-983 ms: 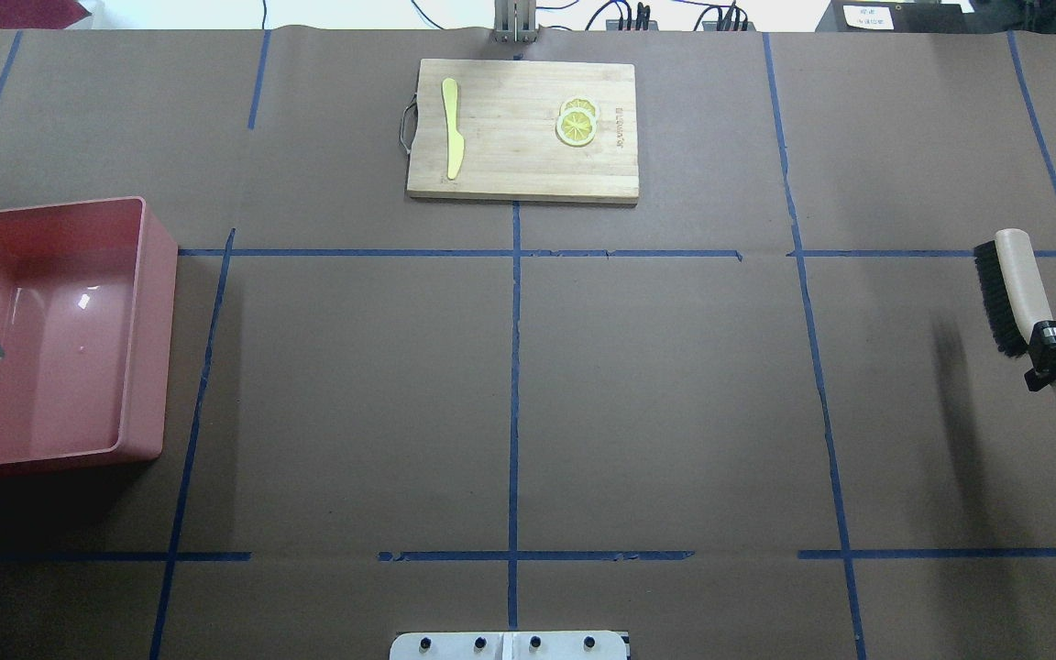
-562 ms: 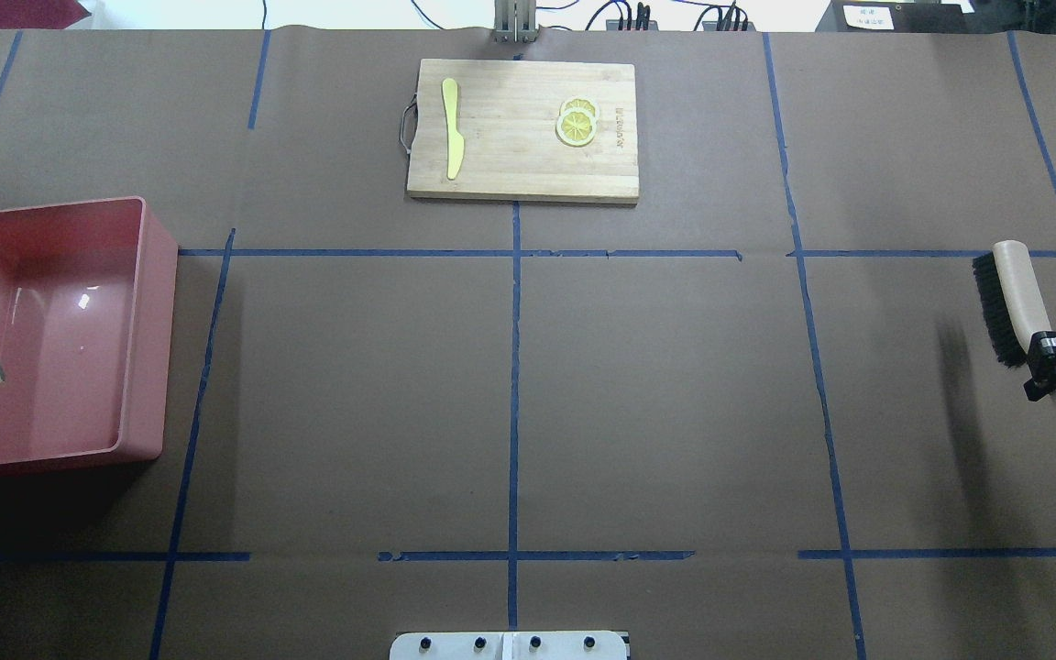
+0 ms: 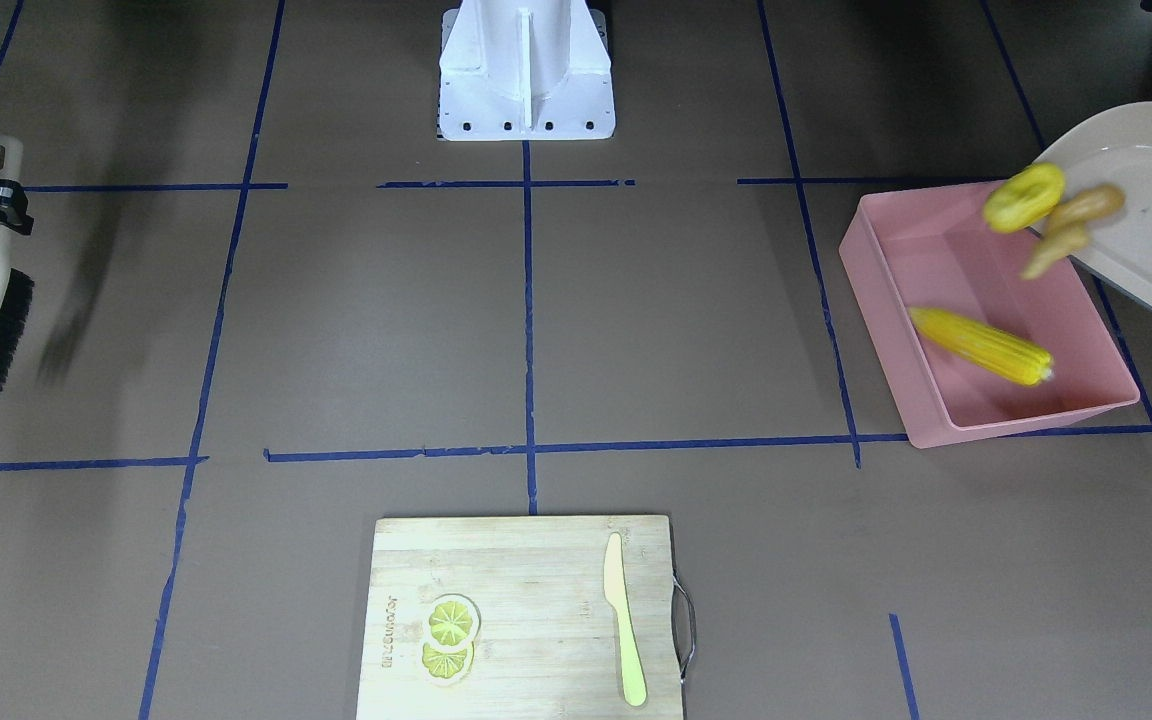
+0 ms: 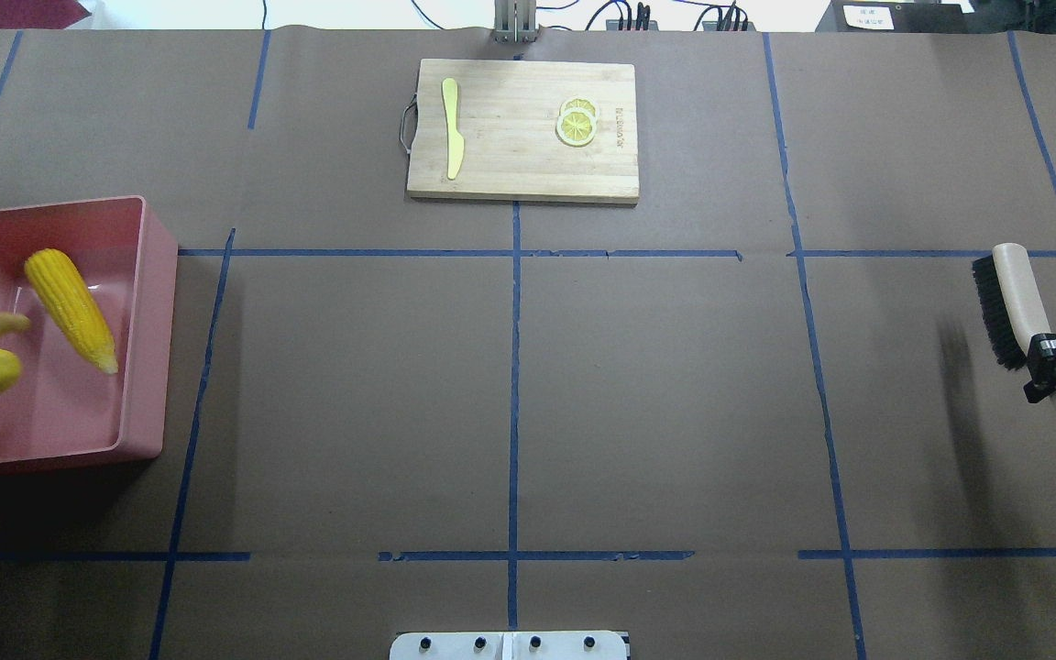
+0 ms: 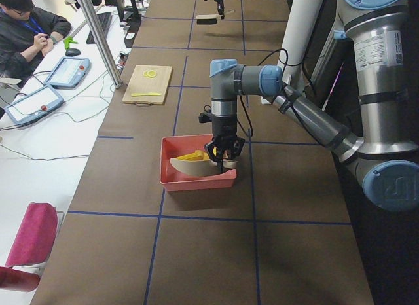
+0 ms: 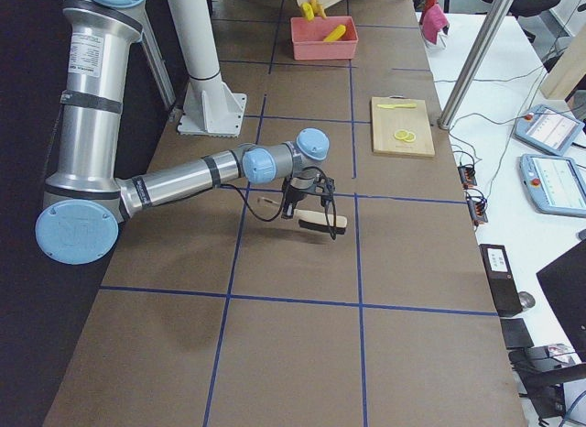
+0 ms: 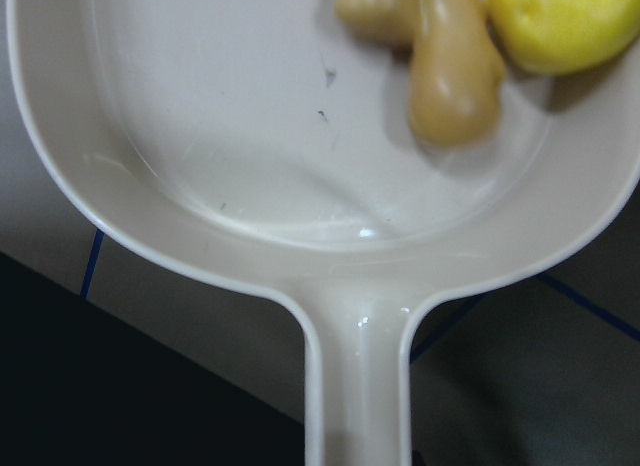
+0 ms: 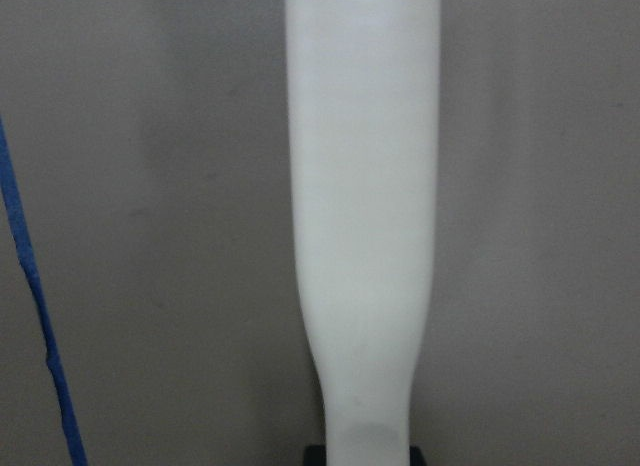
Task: Sweep and dump trash into bin
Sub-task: 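Tip the dustpan over the pink bin with the left gripper, then bring the empty dustpan back over the table while the right gripper lowers the brush, then lower the dustpan onto the table with the left gripper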
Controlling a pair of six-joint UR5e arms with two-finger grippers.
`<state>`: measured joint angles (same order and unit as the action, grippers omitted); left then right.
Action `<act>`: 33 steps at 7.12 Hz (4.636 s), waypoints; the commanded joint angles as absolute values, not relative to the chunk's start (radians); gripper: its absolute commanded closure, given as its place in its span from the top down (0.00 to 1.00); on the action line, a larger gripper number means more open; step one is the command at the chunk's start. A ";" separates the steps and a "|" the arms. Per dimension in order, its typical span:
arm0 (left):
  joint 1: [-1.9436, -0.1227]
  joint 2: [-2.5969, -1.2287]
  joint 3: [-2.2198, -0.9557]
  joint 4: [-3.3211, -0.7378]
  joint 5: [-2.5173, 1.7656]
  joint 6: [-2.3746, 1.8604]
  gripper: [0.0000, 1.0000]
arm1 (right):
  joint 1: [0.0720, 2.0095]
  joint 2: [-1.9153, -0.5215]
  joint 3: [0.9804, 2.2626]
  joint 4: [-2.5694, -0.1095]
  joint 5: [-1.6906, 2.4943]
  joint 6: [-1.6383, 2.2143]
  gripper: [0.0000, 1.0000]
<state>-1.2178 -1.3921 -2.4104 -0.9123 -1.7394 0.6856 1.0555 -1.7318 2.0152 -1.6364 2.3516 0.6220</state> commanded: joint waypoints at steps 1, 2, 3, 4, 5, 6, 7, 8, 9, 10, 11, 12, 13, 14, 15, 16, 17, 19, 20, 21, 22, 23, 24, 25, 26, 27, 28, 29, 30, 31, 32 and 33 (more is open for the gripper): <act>-1.187 -1.443 -2.456 -0.772 -1.677 0.687 0.00 | 1.049 -1.730 2.005 -1.635 2.350 0.621 0.01; -1.187 -1.477 -2.477 -0.714 -1.677 0.687 0.00 | 1.039 -1.732 2.005 -1.634 2.349 0.623 0.01; -1.187 -1.500 -2.486 -0.689 -1.678 0.693 0.00 | 1.019 -1.733 2.005 -1.634 2.330 0.626 0.01; -1.187 -1.518 -2.490 -0.687 -1.687 0.722 0.00 | 0.993 -1.747 1.997 -1.584 2.312 0.635 0.01; -1.187 -1.519 -2.505 -0.686 -1.689 0.723 0.00 | 0.962 -1.775 1.974 -1.486 2.304 0.685 0.01; -1.187 -1.520 -2.508 -0.687 -1.706 0.723 0.00 | 0.945 -1.778 1.947 -1.412 2.304 0.759 0.01; -1.187 -1.540 -2.507 -0.687 -1.721 0.723 0.00 | 0.939 -1.785 1.915 -1.370 2.309 0.758 0.01; -1.187 -1.552 -2.505 -0.686 -1.727 0.723 0.00 | 0.939 -1.816 1.864 -1.261 2.313 0.758 0.01; -1.187 -1.558 -2.505 -0.687 -1.727 0.723 0.00 | 0.939 -1.822 1.843 -1.190 2.319 0.765 0.01; -1.187 -1.559 -2.505 -0.687 -1.729 0.723 0.00 | 0.939 -1.824 1.842 -1.189 2.319 0.764 0.02; -1.187 -1.580 -2.507 -0.686 -1.758 0.723 0.00 | 0.937 -1.824 1.842 -1.190 2.319 0.762 0.16; -1.187 -1.621 -2.505 -0.686 -1.826 0.723 0.00 | 0.931 -1.822 1.842 -1.187 2.319 0.762 0.35; -1.189 -1.655 -2.508 -0.686 -1.862 0.723 0.00 | 0.930 -1.822 1.842 -1.187 2.319 0.761 0.55; -1.190 -1.670 -2.508 -0.686 -1.864 0.723 0.00 | 0.928 -1.821 1.842 -1.184 2.319 0.761 0.66; -1.192 -1.699 -2.507 -0.687 -1.926 0.719 0.00 | 0.928 -1.819 1.844 -1.183 2.321 0.761 0.74; -1.192 -1.757 -2.503 -0.687 -2.065 0.689 0.00 | 0.930 -1.818 1.853 -1.181 2.329 0.762 0.83; -1.190 -1.813 -2.494 -0.690 -2.094 0.663 0.00 | 0.933 -1.816 1.858 -1.181 2.342 0.764 1.00; -1.158 -1.865 -2.455 -0.748 -2.159 0.663 0.00 | 0.957 -1.818 1.882 -1.180 2.327 0.762 1.00; -1.076 -1.867 -2.404 -0.844 -2.205 0.652 0.00 | 1.010 -1.815 1.888 -1.175 2.324 0.762 1.00; -1.030 -1.867 -2.332 -0.988 -2.207 0.620 0.00 | 1.070 -1.810 1.893 -1.163 2.322 0.753 1.00; -0.969 -1.885 -2.242 -1.129 -2.207 0.550 0.00 | 1.115 -1.799 1.904 -1.154 2.321 0.756 1.00; -0.922 -1.916 -2.171 -1.200 -2.207 0.523 0.00 | 1.144 -1.801 1.896 -1.155 2.319 0.750 1.00; -0.899 -1.924 -2.130 -1.206 -2.206 0.535 0.00 | 1.149 -1.796 1.894 -1.155 2.313 0.750 1.00; -0.855 -1.983 -2.061 -1.206 -2.201 0.572 0.00 | 1.150 -1.783 1.891 -1.155 2.300 0.750 1.00; -0.833 -2.005 -2.005 -1.222 -2.201 0.609 0.00 | 1.149 -1.761 1.893 -1.155 2.258 0.752 1.00; -0.801 -2.005 -1.944 -1.317 -2.201 0.606 0.00 | 1.150 -1.759 1.893 -1.154 2.257 0.752 1.00; -0.776 -2.006 -1.874 -1.419 -2.201 0.597 0.00 | 1.150 -1.755 1.894 -1.152 2.253 0.752 1.00; -0.761 -2.022 -1.811 -1.478 -2.201 0.594 0.00 | 1.150 -1.752 1.901 -1.152 2.252 0.752 1.00; -0.758 -2.025 -1.789 -1.492 -2.201 0.592 0.00 | 1.149 -1.752 1.893 -1.152 2.250 0.755 1.00; -0.741 -2.025 -1.786 -1.491 -2.200 0.591 0.00 | 1.150 -1.740 1.896 -1.154 2.250 0.761 1.00; -0.729 -2.026 -1.784 -1.493 -2.200 0.545 0.00 | 1.150 -1.736 1.893 -1.152 2.249 0.762 1.00; -0.701 -2.042 -1.772 -1.493 -2.198 0.496 0.00 | 1.150 -1.736 1.893 -1.154 2.247 0.762 1.00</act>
<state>-0.7272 -2.0297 -1.7833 -1.4906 -2.1995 0.5461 1.1503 -1.7388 1.8939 -1.1527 2.2490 0.7611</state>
